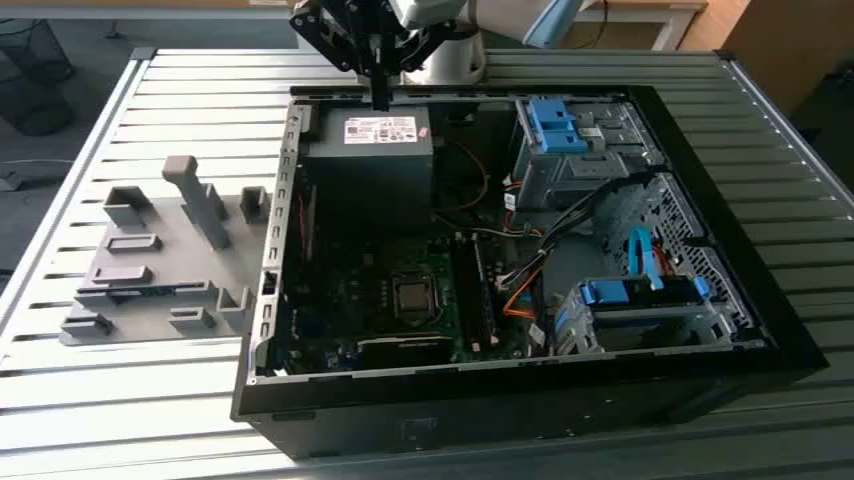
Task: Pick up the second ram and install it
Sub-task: 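Reach for the second ram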
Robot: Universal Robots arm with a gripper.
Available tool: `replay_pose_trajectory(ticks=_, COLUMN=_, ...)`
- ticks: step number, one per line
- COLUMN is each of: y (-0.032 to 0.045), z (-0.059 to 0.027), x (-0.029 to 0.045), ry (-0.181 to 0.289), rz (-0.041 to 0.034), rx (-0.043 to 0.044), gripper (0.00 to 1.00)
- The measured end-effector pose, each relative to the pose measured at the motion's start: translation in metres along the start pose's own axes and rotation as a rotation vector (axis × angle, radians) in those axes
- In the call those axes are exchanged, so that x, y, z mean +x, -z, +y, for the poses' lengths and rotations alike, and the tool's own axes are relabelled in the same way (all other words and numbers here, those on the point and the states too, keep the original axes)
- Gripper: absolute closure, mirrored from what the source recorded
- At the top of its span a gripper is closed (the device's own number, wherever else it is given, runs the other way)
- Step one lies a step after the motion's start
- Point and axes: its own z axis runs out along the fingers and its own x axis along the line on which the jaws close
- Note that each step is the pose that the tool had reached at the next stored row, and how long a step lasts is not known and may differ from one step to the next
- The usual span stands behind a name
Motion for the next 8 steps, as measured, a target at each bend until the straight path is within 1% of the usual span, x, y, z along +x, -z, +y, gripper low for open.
replay_pose_trajectory(ticks=8, y=0.0, z=-0.0001, x=0.0012, ry=0.0, rz=0.0, rx=0.0, gripper=0.89)
